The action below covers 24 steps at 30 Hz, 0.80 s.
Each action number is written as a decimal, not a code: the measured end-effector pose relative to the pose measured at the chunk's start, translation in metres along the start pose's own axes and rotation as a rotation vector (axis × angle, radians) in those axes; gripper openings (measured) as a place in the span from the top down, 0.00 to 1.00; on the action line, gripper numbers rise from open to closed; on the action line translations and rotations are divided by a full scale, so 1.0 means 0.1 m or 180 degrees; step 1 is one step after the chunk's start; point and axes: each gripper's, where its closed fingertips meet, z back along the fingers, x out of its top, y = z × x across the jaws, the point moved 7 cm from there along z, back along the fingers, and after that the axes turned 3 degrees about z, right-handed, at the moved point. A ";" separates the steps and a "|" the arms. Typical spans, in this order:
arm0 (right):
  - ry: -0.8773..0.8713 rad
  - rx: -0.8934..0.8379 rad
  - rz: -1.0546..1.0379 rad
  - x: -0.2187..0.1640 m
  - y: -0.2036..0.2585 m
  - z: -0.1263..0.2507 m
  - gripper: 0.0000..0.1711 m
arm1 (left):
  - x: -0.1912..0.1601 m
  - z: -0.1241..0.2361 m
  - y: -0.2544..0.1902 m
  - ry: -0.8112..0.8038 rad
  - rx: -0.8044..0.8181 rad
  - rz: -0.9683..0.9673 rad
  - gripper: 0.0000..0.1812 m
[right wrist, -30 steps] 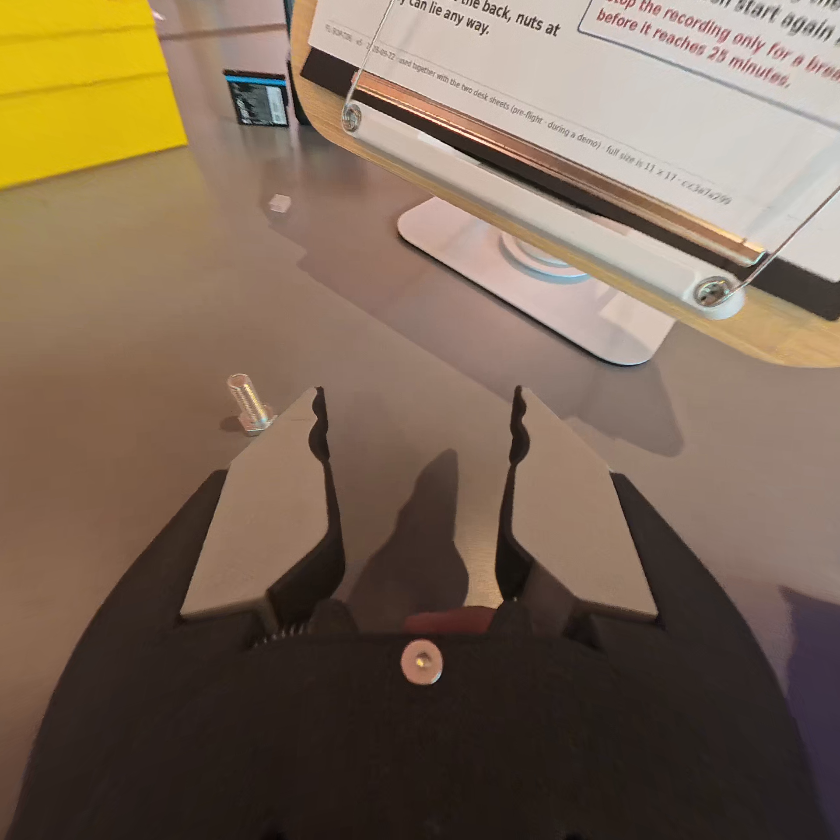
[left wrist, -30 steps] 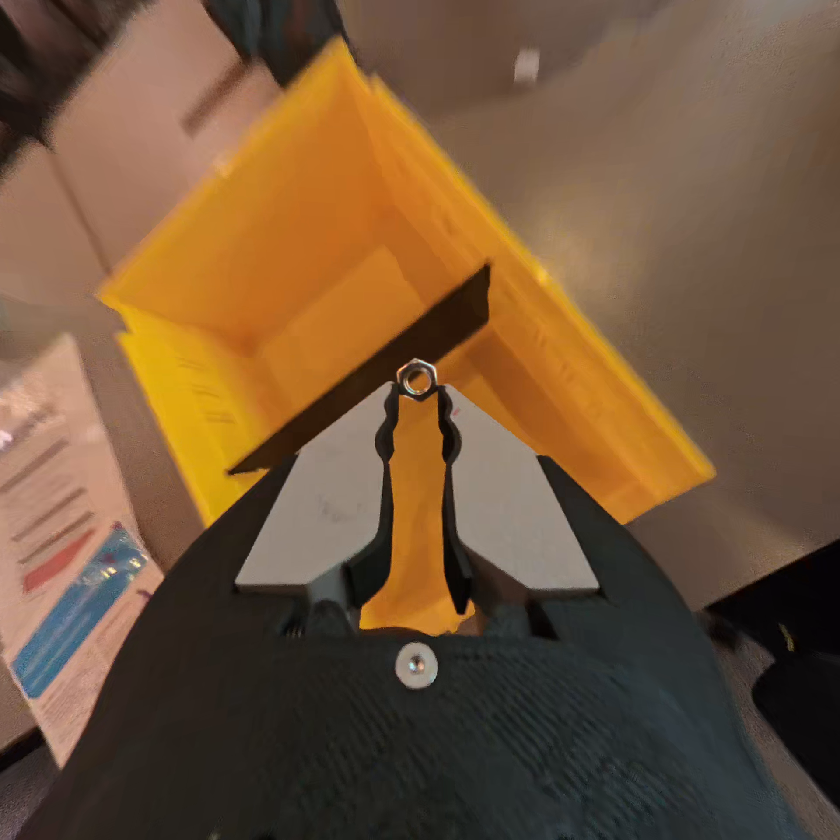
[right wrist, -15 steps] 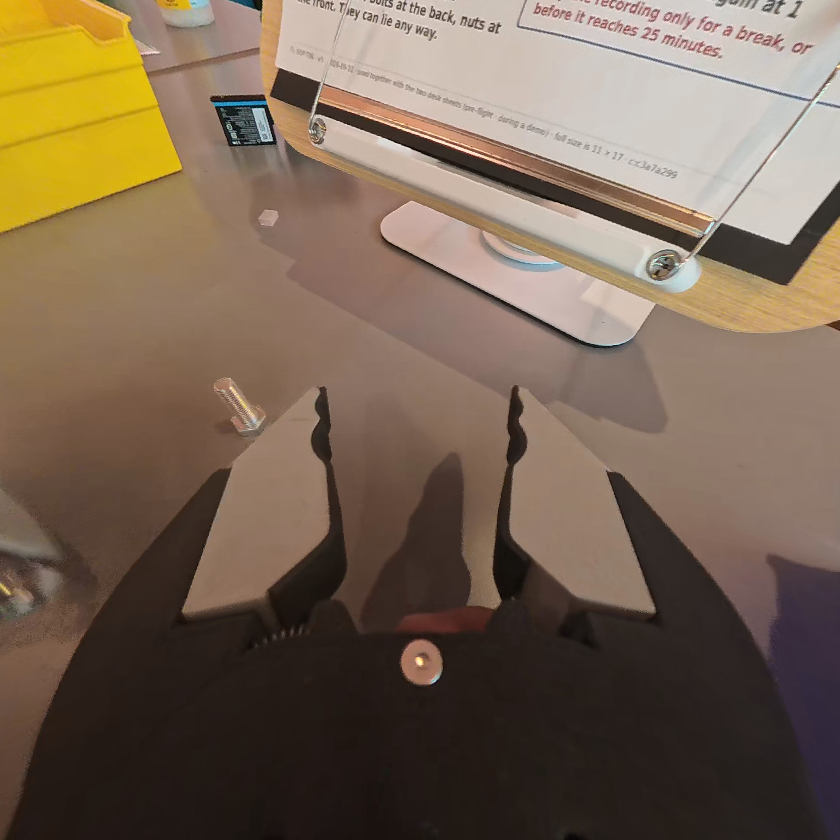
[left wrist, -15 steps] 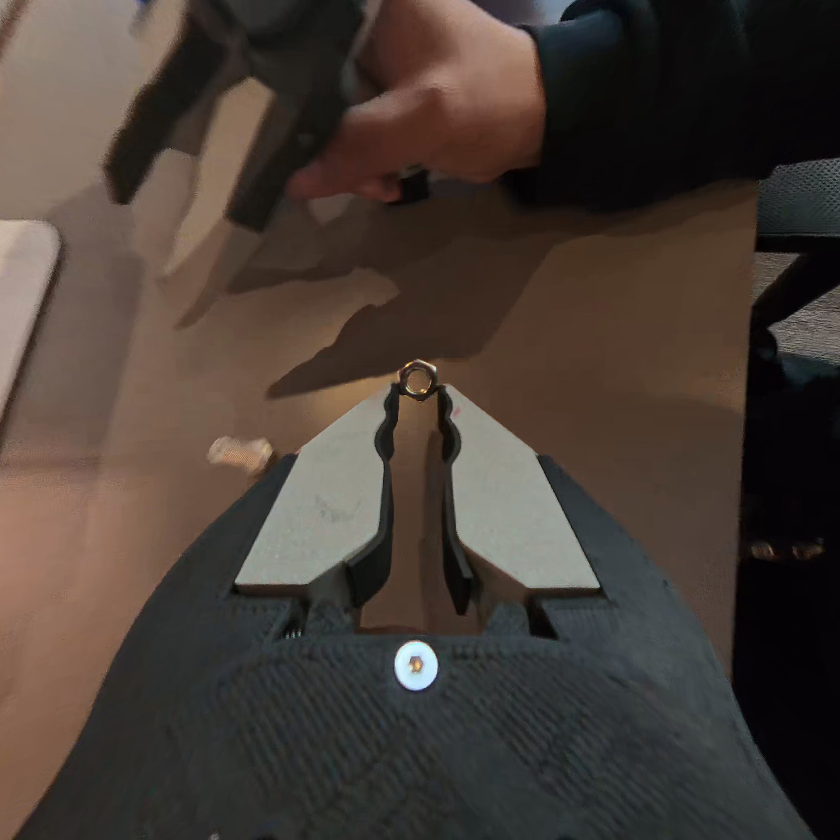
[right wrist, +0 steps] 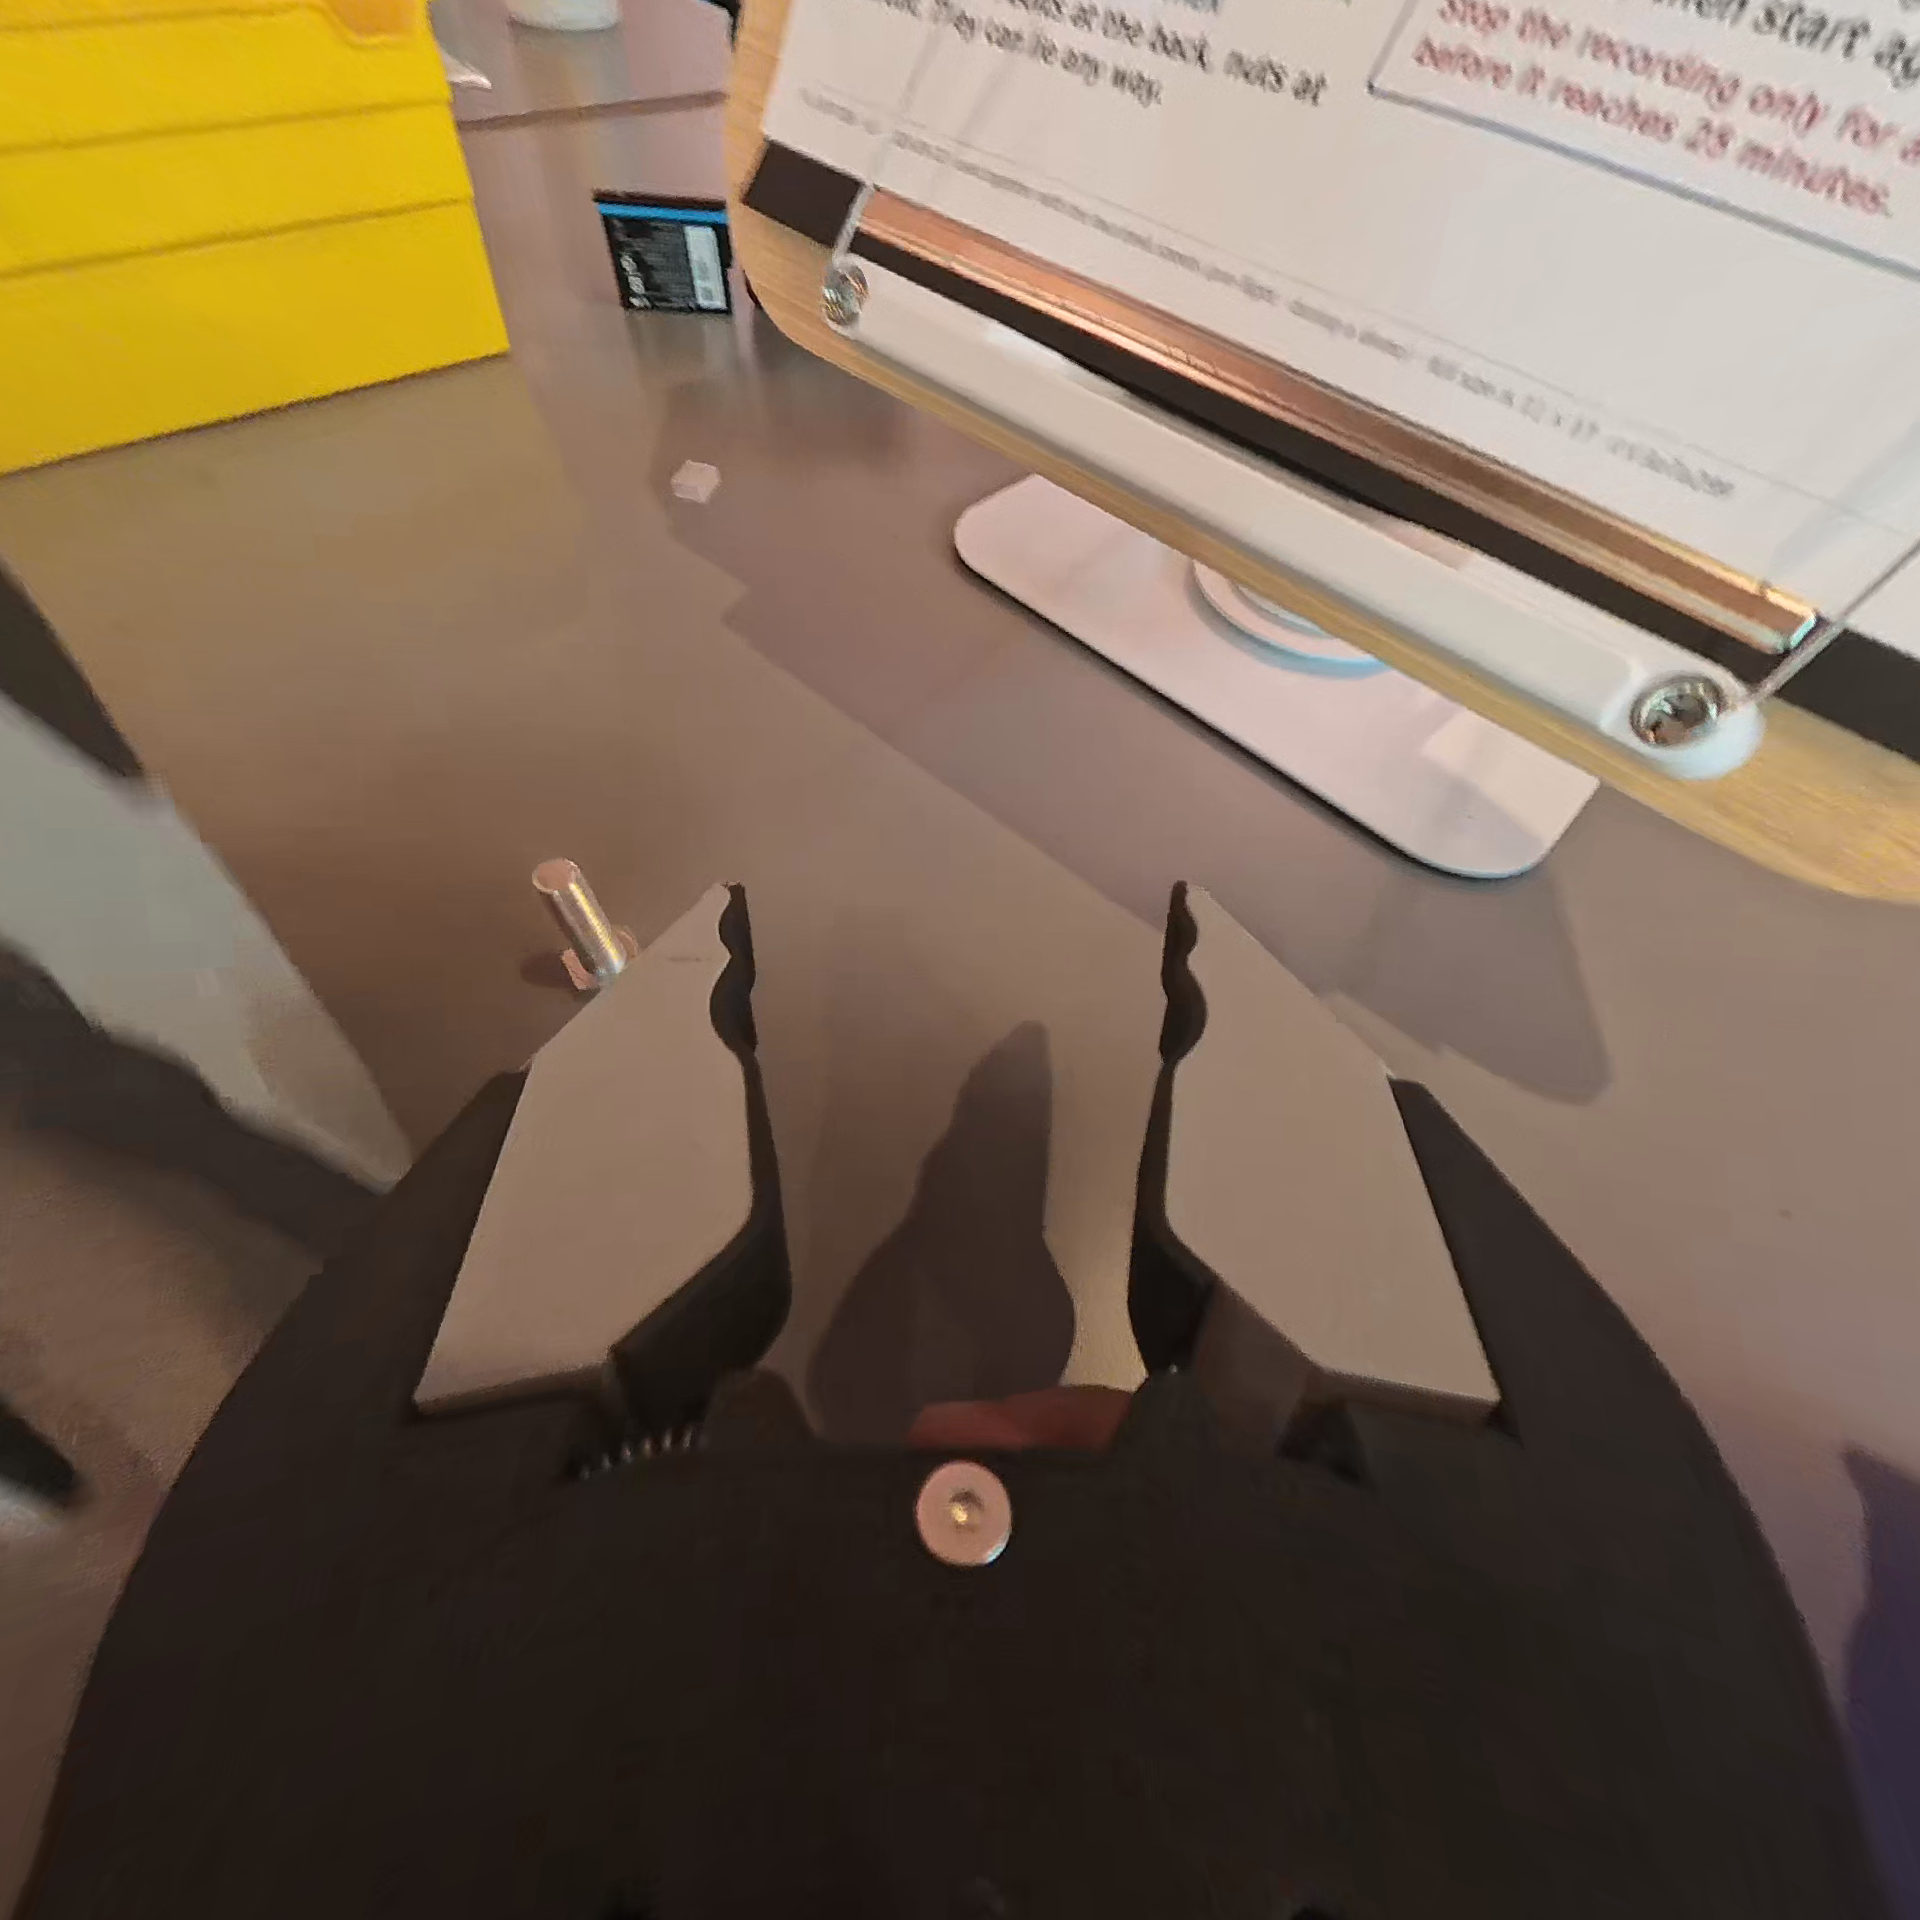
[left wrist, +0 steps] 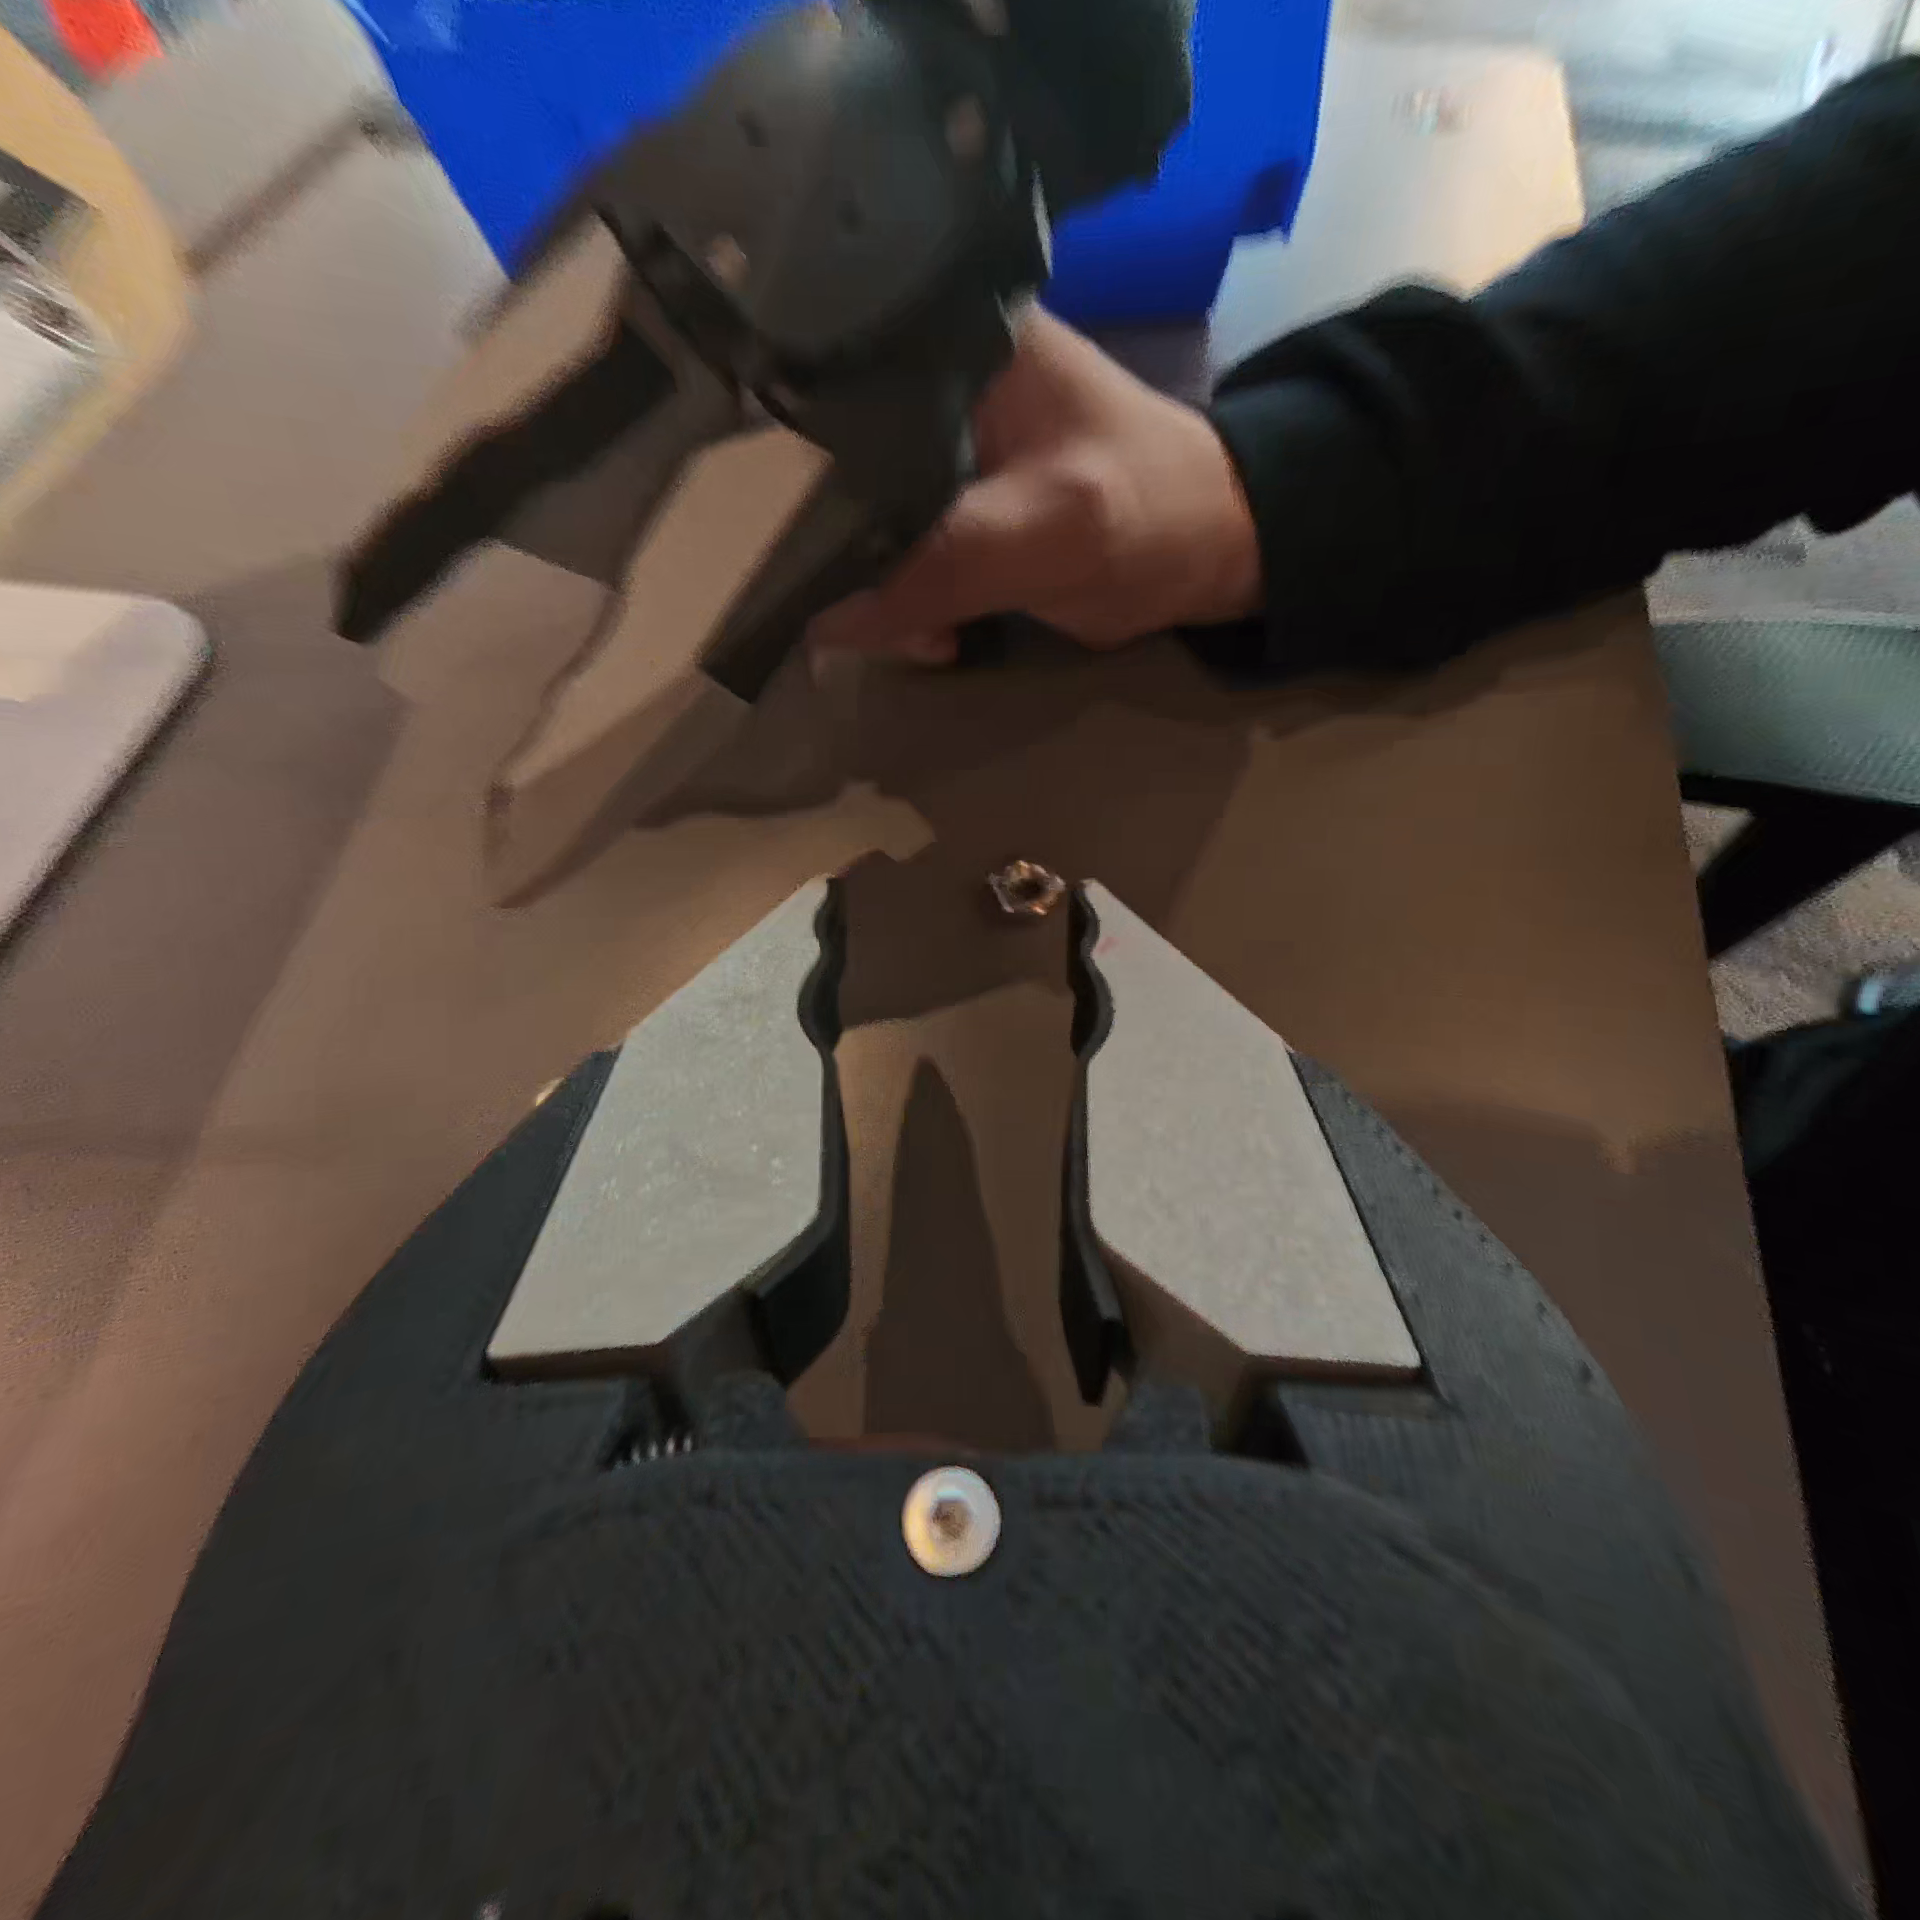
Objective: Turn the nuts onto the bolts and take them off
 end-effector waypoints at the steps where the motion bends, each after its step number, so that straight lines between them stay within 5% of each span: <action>1: -0.0038 0.0027 0.0003 0.01 0.00 -0.01 0.55 | 0.03 0.10 0.07 -0.0176 0.0098 -0.0014 0.79; 9: -0.0346 0.0449 -0.0265 0.11 -0.03 -0.05 0.58 | -0.21 0.52 0.68 -0.0723 0.0983 0.0317 0.83; 24: -0.0581 0.0737 -0.0645 0.16 0.13 -0.03 0.61 | -0.24 0.63 0.78 -0.1182 0.1152 0.0525 0.84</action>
